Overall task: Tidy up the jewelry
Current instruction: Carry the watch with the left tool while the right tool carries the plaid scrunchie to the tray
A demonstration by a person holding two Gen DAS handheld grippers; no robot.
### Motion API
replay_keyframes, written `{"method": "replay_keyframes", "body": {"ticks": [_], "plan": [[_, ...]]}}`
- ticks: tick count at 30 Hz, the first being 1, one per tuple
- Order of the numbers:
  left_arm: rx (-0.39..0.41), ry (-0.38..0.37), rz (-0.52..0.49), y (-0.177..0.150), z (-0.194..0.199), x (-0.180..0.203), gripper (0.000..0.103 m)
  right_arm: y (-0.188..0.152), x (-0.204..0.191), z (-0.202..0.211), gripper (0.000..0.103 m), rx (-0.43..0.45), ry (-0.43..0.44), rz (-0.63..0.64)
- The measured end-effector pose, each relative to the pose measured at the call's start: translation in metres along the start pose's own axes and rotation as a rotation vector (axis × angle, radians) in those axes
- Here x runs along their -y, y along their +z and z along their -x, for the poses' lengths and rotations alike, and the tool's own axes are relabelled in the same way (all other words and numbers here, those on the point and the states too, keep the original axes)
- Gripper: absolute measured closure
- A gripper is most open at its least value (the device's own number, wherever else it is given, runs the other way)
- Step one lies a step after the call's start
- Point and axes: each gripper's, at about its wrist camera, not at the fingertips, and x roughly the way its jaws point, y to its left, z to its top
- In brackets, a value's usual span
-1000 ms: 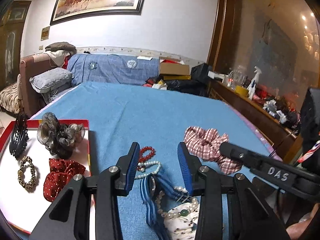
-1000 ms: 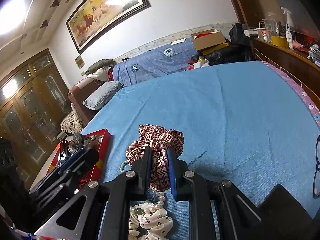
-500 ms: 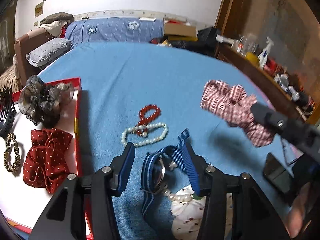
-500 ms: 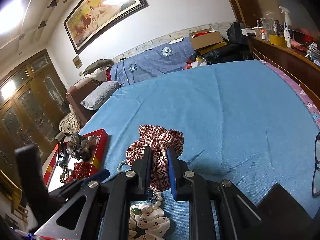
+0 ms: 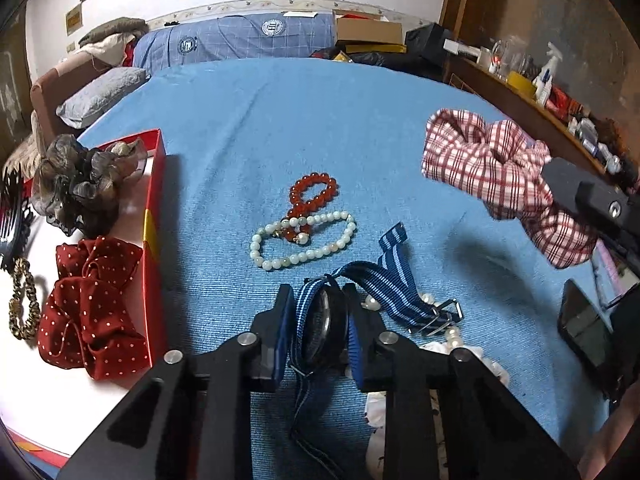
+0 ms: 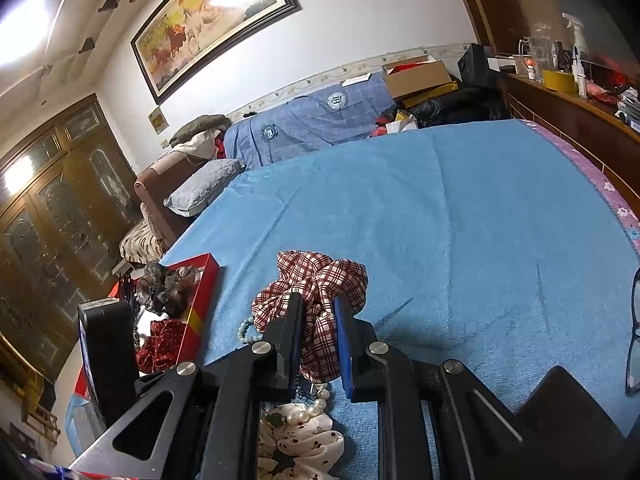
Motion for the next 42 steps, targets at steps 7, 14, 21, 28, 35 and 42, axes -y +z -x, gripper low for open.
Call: {"method": "replay_keyframes", "body": {"ticks": [7, 14, 21, 28, 35, 42], "plan": [[0.117, -0.014, 0.012, 0.003, 0.024, -0.003, 0.091, 0.0, -0.002, 0.002, 0.086, 0.013, 0.007, 0.008], [0.166, -0.037, 0.035, 0.006, 0.035, -0.009, 0.091, -0.002, -0.003, 0.002, 0.086, 0.013, 0.007, 0.011], [0.196, -0.03, 0.029, 0.007, 0.041, -0.009, 0.091, -0.001, -0.005, 0.005, 0.086, 0.019, 0.01, 0.019], [0.224, -0.011, 0.037, 0.007, 0.046, -0.009, 0.091, 0.0, -0.009, 0.009, 0.086, 0.036, 0.018, 0.027], [0.252, 0.037, 0.028, 0.001, 0.064, -0.011, 0.091, -0.002, -0.017, 0.017, 0.086, 0.074, 0.022, 0.06], [0.251, 0.059, 0.065, -0.013, 0.086, -0.035, 0.091, -0.003, -0.016, 0.015, 0.086, 0.074, -0.003, 0.072]]}}
